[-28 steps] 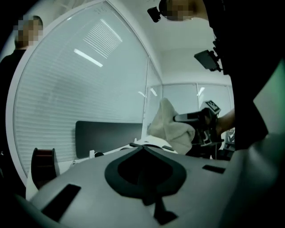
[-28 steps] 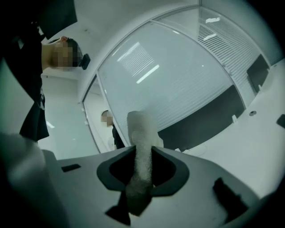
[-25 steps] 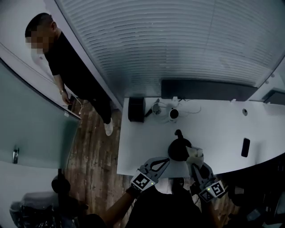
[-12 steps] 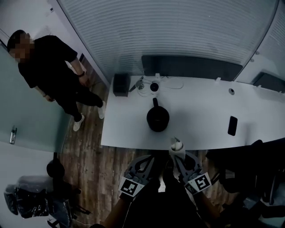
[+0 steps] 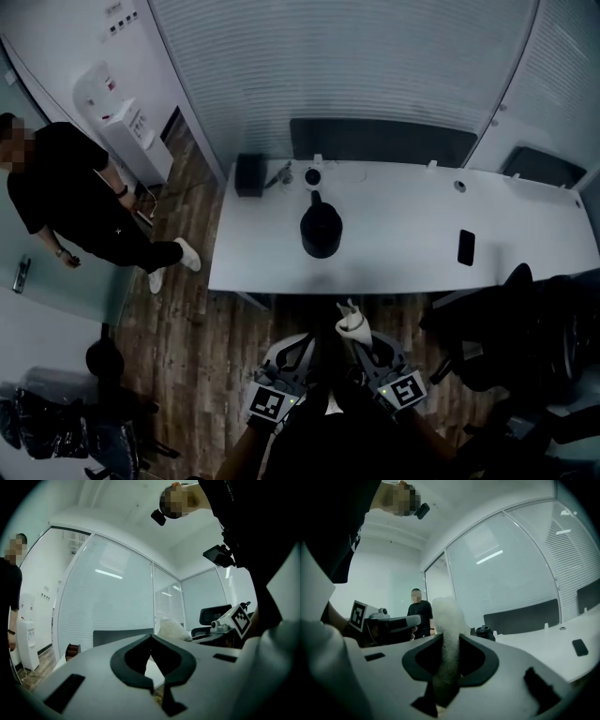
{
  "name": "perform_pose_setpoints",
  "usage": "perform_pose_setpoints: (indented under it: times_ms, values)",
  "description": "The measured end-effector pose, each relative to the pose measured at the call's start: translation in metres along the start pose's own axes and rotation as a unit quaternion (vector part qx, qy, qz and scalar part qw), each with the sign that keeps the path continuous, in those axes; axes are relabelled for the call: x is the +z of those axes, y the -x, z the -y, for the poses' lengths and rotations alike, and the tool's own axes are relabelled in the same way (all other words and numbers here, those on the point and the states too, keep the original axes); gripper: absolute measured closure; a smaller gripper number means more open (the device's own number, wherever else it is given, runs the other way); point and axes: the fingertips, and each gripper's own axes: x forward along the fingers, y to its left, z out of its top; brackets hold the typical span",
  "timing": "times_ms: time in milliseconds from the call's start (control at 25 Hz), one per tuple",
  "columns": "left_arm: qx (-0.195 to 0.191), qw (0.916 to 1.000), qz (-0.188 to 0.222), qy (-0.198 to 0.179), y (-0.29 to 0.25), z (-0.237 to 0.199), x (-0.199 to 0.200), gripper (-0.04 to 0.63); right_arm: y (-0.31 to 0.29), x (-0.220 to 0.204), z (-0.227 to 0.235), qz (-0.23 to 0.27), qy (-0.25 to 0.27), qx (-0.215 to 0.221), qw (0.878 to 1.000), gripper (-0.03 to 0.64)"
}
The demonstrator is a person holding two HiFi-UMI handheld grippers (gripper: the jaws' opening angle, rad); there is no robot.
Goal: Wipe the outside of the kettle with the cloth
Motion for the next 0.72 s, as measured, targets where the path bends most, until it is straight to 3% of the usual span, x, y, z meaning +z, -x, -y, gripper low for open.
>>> perform_pose_setpoints:
  times_ms: [240, 720]
  values:
    - [0.038, 0.9990, -0.002, 0.025, 0.018, 0.039, -0.006, 0.591, 0.035, -0.007, -0.022, -0.015, 0.005, 0.036, 0.999, 0.532]
    - [0.020, 0.9997, -0.002, 0.011, 0.016, 0.068, -0.012, 0.591, 0.056, 0.001, -0.020, 0.004, 0.002, 0.035, 0.999, 0.532]
